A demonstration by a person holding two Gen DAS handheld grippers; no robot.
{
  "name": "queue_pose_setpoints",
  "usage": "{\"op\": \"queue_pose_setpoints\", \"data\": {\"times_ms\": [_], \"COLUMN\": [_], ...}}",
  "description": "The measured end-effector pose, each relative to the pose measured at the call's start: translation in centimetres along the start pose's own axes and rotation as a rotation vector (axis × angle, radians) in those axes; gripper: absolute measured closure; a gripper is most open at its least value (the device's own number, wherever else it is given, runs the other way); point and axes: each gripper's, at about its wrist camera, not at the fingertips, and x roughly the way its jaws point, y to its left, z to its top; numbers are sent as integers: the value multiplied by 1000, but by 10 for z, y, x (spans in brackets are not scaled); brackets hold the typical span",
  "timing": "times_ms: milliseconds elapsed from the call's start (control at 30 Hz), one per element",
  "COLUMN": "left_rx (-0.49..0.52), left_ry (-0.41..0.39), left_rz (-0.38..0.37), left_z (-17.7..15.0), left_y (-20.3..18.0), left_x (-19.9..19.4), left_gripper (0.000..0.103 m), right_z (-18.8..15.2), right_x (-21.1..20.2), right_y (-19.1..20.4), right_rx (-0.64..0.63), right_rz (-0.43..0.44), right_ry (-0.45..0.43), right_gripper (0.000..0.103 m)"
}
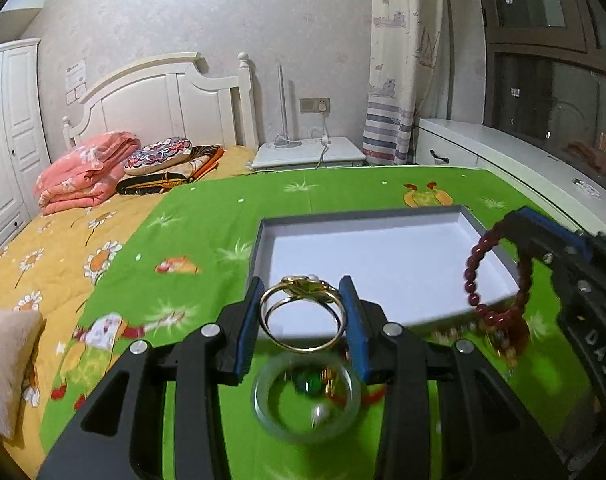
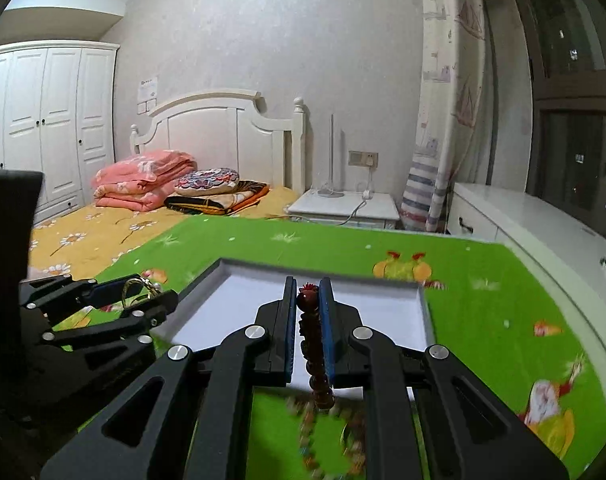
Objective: Organize jewelry
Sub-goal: 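Carry ring and bracelet into the grey tray and open both grippers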
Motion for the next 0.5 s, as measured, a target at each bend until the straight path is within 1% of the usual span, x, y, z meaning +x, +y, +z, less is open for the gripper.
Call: {"op": "queue_pose_setpoints", "data": {"times_ms": [133, 333, 400, 500], "left_rx": [9, 5, -5, -23], "left_ry": [34, 135, 178, 231], "left_rz": [32, 63, 67, 71], "left_z": [21, 44, 48, 51], "left_y": [-5, -12, -10, -7], "left_x": [30, 89, 106, 127], "left_gripper": [65, 65, 65, 65], "right_z": [14, 17, 17, 15], "right_x": [33, 83, 101, 116], "right_y": [-6, -14, -16, -20], "right_rx": [-27, -38, -45, -35], "right_rz": [-34, -78, -91, -108], "right_ry": [42, 149, 193, 231], "right_gripper": [89, 89, 89, 89]}}
